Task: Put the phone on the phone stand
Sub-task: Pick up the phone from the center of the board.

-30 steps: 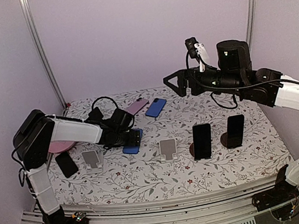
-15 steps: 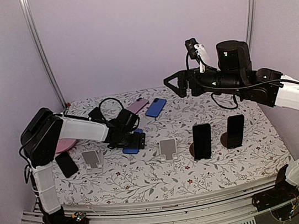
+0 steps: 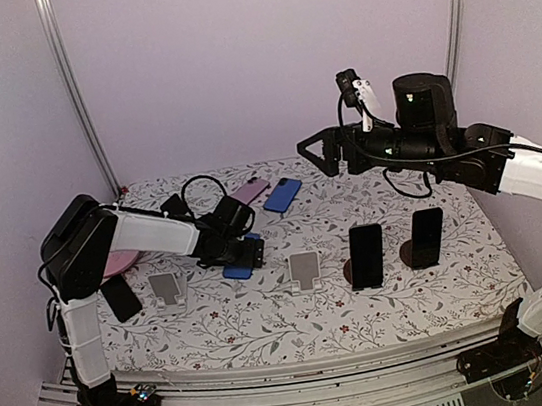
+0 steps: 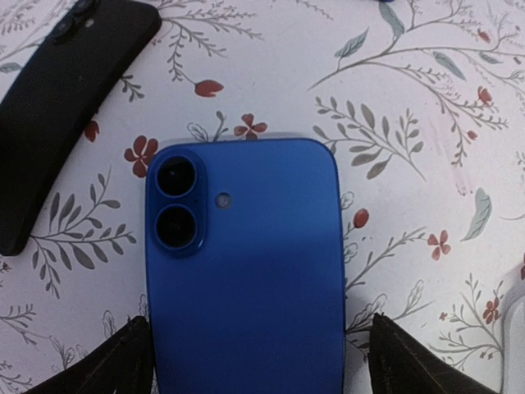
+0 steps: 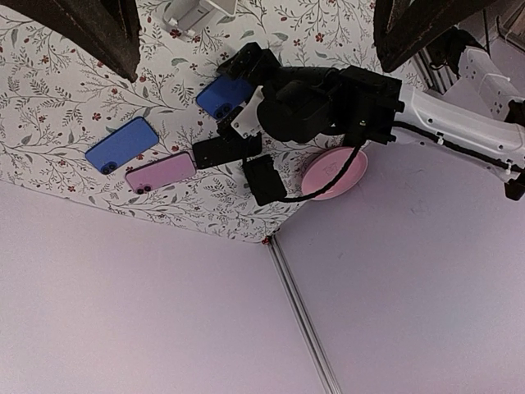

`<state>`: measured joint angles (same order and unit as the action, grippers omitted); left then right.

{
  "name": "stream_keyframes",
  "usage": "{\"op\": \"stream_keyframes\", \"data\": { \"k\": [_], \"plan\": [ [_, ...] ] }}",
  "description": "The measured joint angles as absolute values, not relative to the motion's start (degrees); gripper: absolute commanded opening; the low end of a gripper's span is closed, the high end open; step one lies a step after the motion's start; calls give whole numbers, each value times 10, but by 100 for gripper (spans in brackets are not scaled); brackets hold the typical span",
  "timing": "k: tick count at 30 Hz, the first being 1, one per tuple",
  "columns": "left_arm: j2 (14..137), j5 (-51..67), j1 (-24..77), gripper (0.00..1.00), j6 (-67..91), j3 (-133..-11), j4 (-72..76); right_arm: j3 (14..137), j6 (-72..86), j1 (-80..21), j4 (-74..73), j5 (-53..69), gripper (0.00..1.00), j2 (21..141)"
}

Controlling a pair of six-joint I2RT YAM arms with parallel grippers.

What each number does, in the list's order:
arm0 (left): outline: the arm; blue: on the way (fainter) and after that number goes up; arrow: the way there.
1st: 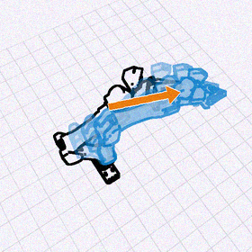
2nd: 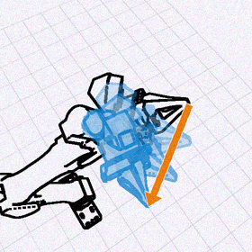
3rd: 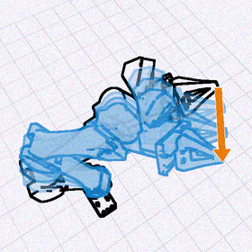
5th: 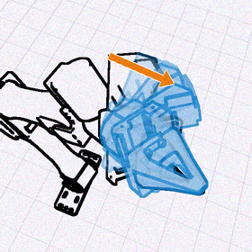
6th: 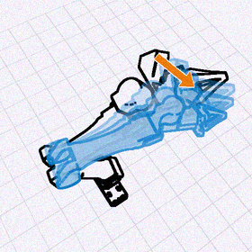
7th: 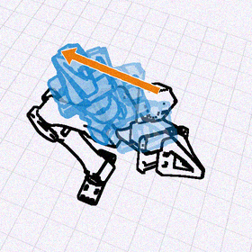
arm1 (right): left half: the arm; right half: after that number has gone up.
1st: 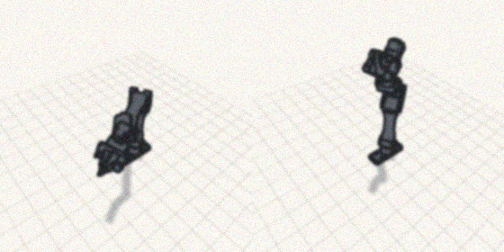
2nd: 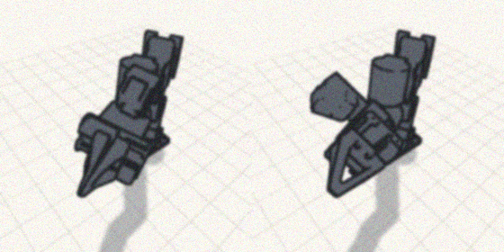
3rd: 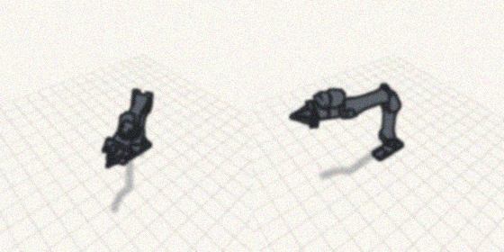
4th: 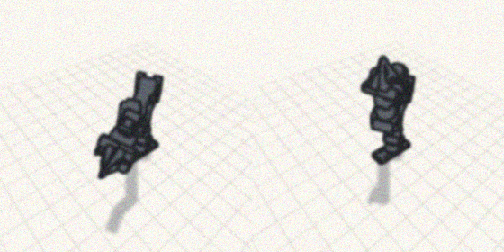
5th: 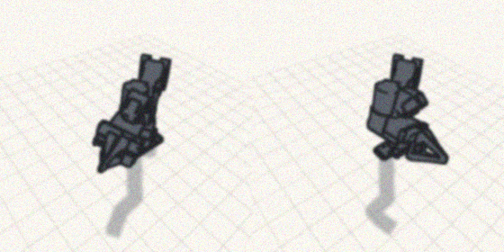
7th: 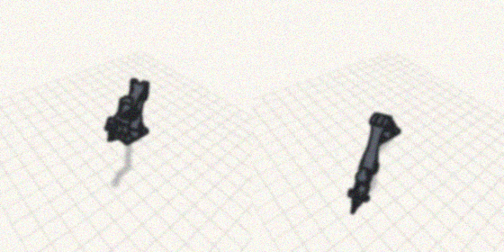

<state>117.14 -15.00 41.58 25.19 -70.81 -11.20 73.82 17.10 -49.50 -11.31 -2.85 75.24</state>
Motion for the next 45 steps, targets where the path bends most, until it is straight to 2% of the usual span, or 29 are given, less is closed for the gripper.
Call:
{"op": "stream_keyframes", "data": {
  "k": [11, 20, 33, 45],
  "plan": [
    [1173, -150, 416, 71, 248, -709, -108, 738, 171, -495, -113, -28, 99, 750],
    [1173, -150, 416, 64, 244, -709, -106, 738, 171, -495, -113, -26, 99, 750],
    [1139, -145, 416, 62, 226, -662, -86, 739, 171, -495, -111, -22, 99, 768],
    [1088, -139, 416, 62, 198, -595, -34, 827, 200, -451, -102, 81, 99, 946]
  ]
}}
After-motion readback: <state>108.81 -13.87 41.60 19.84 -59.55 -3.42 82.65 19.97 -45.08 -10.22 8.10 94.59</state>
